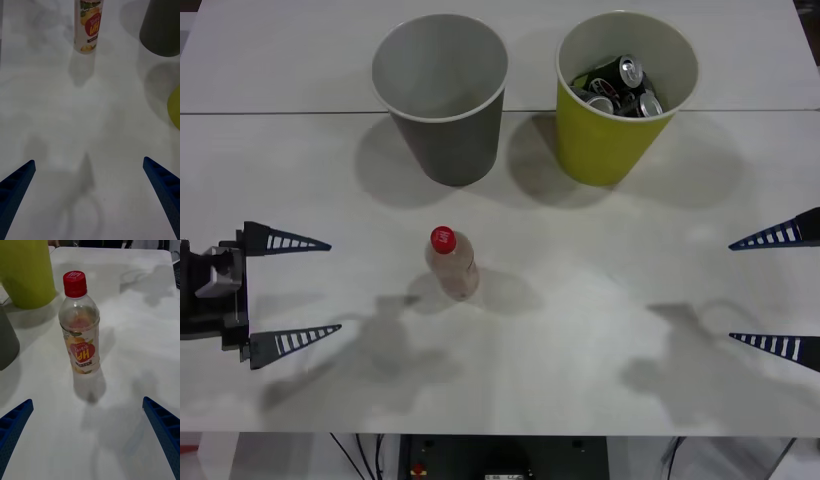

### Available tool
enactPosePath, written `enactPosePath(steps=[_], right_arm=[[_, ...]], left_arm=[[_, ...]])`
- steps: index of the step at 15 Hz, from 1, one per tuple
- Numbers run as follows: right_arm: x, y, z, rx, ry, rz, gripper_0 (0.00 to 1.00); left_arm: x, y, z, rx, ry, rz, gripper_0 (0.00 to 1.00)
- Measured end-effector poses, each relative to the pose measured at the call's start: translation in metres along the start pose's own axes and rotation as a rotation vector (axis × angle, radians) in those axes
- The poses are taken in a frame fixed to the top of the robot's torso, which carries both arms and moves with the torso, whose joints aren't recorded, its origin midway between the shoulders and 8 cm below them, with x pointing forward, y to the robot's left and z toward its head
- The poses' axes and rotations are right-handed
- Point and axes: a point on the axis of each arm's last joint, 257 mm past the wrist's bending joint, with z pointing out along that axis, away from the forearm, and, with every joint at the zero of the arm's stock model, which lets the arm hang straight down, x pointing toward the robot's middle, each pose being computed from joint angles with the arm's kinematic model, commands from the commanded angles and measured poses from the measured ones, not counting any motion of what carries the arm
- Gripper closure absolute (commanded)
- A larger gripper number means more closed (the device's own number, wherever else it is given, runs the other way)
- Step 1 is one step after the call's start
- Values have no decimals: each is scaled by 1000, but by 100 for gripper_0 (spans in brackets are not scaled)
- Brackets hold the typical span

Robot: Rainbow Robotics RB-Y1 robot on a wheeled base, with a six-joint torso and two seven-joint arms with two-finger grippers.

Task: Put the can into the green bin and the plastic bottle into the gray bin

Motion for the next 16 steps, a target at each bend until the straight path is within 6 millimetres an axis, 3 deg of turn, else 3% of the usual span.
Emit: enactPosePath(steps=[6,16], right_arm=[[0,0,0,0,0,0,0],[0,0,0,0,0,0,0]], left_arm=[[14,6,31,-47,-83,9,0],[-2,6,87,-123,-171,-2,0]])
